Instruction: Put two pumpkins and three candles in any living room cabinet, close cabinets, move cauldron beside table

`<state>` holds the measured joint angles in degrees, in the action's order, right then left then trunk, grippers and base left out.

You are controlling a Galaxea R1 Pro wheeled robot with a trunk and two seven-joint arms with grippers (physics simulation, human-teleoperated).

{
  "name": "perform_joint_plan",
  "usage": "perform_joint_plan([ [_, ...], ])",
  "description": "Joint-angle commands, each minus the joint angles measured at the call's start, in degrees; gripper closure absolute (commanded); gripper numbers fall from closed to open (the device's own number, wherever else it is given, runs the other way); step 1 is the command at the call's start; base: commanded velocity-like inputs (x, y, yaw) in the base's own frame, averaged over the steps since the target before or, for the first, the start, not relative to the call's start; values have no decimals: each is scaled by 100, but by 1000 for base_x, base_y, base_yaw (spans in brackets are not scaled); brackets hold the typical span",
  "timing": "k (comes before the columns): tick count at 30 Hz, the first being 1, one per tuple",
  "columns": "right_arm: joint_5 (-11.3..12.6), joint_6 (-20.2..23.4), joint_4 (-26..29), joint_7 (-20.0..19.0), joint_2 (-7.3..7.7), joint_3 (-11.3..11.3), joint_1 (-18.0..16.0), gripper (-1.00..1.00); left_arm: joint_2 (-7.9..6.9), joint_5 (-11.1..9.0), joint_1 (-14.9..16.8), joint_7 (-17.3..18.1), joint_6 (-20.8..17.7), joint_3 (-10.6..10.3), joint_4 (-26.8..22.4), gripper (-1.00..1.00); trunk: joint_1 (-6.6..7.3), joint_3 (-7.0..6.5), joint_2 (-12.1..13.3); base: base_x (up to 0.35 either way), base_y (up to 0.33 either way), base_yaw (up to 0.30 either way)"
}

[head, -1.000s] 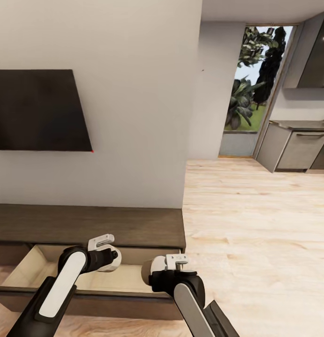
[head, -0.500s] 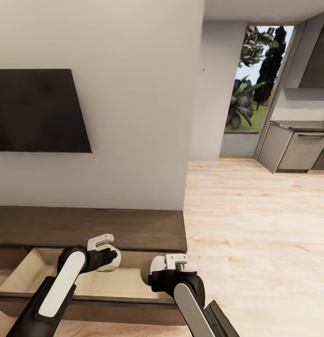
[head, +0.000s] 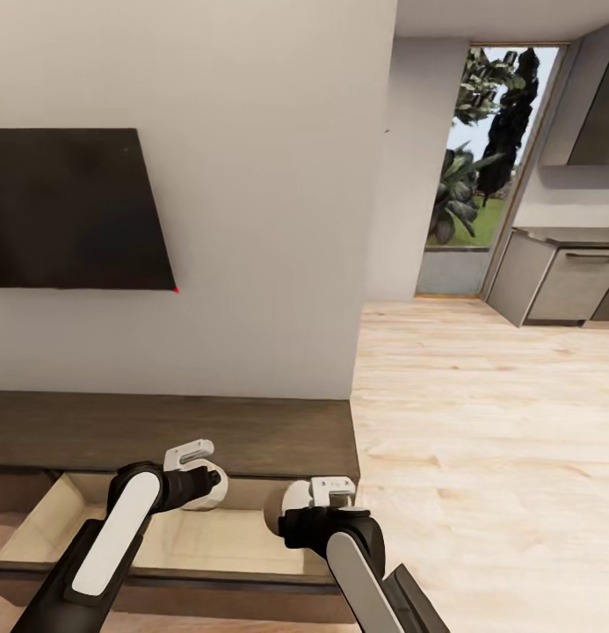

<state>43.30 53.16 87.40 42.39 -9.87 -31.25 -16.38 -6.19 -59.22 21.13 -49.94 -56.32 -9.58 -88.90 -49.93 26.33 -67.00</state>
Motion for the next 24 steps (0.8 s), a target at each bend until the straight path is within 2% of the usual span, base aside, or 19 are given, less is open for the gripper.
perform_joint_plan([
  [1,55,10,5,55,1,-4,-6,100,-5,-45,7,-59,-11,-12,-5,100,-1,6,-4,136,111,0],
  [14,57,5,-4,57,-6,1,-6,100,-5,-46,5,-59,-11,-31,-3,100,-1,6,-4,35,27,0],
  [24,56,2,-8,58,-6,-4,-6,100,3,-2,5,-59,-13,-37,-5,100,-1,6,-4,205,87,0],
])
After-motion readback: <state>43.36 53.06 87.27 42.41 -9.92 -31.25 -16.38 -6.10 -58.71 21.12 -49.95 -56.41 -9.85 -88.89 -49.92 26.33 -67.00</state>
